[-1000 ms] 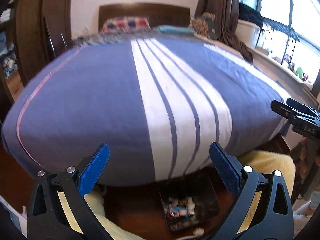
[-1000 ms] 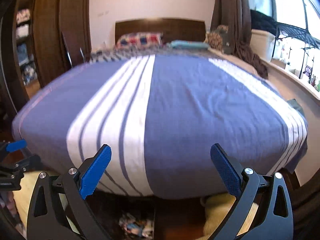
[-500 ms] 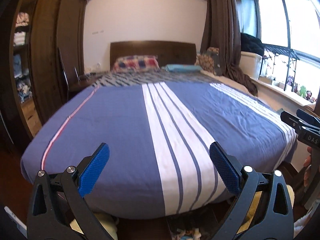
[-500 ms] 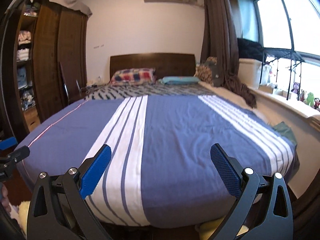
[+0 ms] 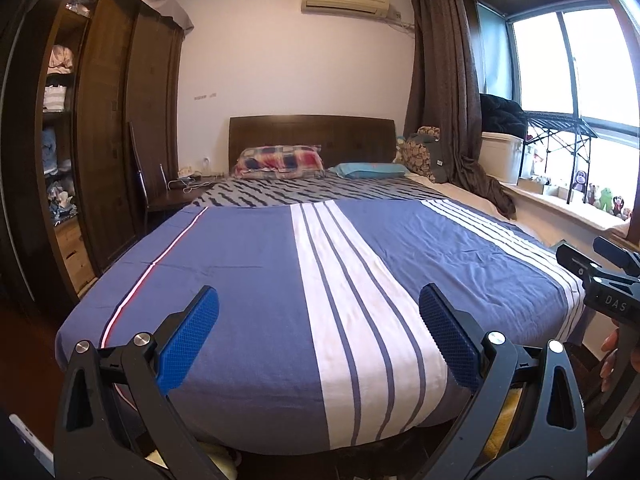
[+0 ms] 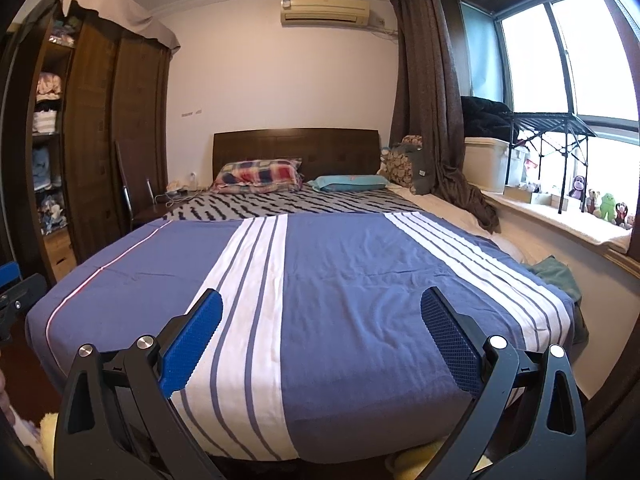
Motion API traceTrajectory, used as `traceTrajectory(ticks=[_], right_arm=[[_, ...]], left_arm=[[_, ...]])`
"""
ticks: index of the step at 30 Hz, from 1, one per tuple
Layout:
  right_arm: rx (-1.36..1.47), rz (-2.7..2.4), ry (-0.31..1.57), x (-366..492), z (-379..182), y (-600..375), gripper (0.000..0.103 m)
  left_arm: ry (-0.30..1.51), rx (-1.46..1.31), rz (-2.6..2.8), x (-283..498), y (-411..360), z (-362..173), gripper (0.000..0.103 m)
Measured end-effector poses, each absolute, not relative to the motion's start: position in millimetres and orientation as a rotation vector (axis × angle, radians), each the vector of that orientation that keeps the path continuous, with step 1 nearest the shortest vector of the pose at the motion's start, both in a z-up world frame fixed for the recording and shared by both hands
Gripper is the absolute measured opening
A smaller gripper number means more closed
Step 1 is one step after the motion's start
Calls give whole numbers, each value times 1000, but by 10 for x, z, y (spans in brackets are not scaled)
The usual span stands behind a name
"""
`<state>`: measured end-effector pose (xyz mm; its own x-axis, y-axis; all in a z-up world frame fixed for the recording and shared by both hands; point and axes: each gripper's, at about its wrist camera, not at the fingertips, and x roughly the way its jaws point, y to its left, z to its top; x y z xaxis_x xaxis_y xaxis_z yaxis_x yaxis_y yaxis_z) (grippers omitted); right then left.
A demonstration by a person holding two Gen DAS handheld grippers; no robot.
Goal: Collect trash
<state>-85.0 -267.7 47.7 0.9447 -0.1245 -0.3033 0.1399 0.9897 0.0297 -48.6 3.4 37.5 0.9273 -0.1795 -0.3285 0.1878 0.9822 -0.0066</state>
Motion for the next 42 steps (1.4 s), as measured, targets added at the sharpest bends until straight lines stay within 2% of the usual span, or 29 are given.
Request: traceTrajectory(ticks=[42], right_arm=[[21,-103,295,-855,587,-2560,99]], left_arm=[[327,11,-187,-485,86,445,95]])
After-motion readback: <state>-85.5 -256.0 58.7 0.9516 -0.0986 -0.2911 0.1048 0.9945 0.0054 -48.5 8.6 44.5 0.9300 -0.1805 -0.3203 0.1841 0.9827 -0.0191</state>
